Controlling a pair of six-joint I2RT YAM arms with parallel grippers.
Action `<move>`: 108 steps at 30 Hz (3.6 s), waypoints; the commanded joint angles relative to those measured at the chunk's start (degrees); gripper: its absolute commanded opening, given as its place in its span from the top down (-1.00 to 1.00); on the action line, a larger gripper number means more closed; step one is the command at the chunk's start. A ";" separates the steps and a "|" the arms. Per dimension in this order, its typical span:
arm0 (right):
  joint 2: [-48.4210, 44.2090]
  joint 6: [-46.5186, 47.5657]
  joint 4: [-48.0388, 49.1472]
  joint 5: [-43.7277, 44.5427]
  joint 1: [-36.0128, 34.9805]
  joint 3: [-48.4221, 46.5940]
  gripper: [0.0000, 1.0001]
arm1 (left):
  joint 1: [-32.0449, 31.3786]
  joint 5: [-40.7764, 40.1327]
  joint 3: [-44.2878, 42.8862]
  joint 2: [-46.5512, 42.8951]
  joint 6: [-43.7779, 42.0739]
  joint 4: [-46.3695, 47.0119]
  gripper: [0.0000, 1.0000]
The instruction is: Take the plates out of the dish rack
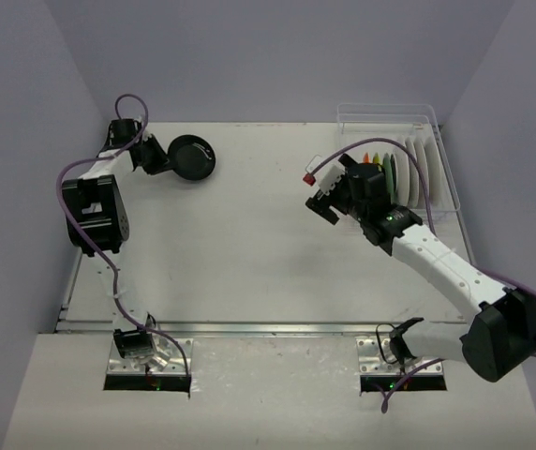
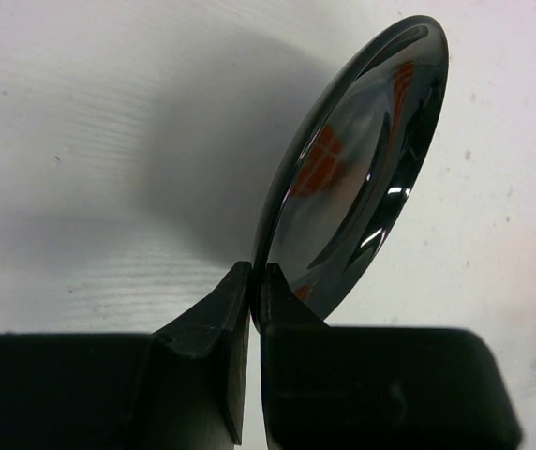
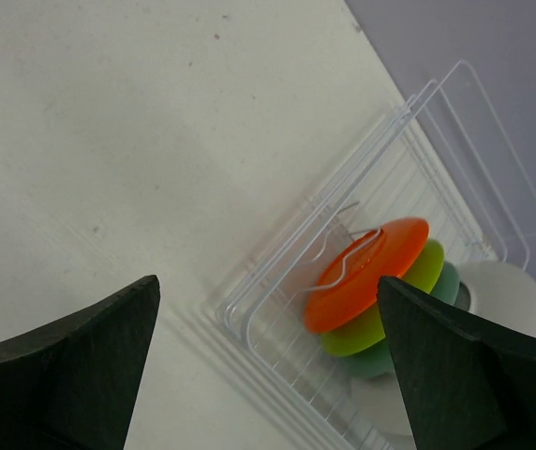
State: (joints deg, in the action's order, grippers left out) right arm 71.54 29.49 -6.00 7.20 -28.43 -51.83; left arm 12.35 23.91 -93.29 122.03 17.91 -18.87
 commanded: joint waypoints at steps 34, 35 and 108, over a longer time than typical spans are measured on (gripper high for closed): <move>2.51 -30.35 -15.01 -8.52 14.13 -17.31 -0.98 | 5.48 -13.20 -9.90 9.94 6.03 3.11 0.24; 3.00 -30.10 -15.07 -7.59 14.38 -17.86 -0.97 | 5.42 -13.32 -9.96 9.38 5.48 2.74 0.24; 26.94 -41.03 -26.23 -53.55 34.45 -44.87 1.00 | -11.47 1.44 23.69 -41.62 -5.99 5.99 -0.96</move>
State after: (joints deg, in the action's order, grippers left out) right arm 104.53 -14.54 -32.24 -33.64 7.08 -93.52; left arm 0.82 14.72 -68.77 81.52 8.91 -16.52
